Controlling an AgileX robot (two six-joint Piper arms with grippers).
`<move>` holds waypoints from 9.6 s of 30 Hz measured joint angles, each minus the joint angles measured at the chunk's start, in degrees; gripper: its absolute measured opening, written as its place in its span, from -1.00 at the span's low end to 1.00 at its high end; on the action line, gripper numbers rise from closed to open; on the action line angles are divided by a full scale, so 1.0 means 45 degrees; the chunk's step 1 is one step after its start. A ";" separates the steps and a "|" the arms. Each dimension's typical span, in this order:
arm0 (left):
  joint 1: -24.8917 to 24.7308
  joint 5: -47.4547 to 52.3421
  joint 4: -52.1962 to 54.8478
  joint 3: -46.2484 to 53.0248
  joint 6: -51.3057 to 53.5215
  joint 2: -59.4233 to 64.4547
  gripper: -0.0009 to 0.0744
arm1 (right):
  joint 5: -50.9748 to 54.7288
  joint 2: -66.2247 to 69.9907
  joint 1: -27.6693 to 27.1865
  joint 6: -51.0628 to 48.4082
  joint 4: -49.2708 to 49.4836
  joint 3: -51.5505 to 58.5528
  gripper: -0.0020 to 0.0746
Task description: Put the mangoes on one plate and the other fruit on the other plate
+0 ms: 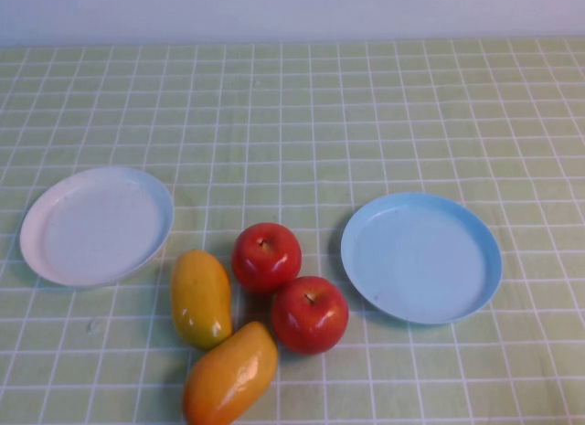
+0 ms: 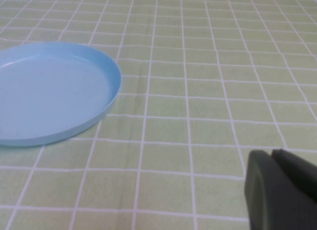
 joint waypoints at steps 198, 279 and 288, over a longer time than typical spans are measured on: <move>-0.2972 1.3696 1.2665 -2.1433 -0.1123 2.5129 0.80 | 0.0000 0.0000 0.0000 0.0000 0.0000 0.0000 -0.99; -0.3051 1.2727 0.8690 -2.1531 0.4104 2.4703 0.80 | 0.0000 0.0000 0.0000 0.0000 0.0816 0.0000 -0.99; -0.2462 1.4017 0.7286 -2.1531 0.4276 2.4959 0.80 | 0.0000 0.0000 0.0000 -0.0006 0.0816 0.0000 -0.99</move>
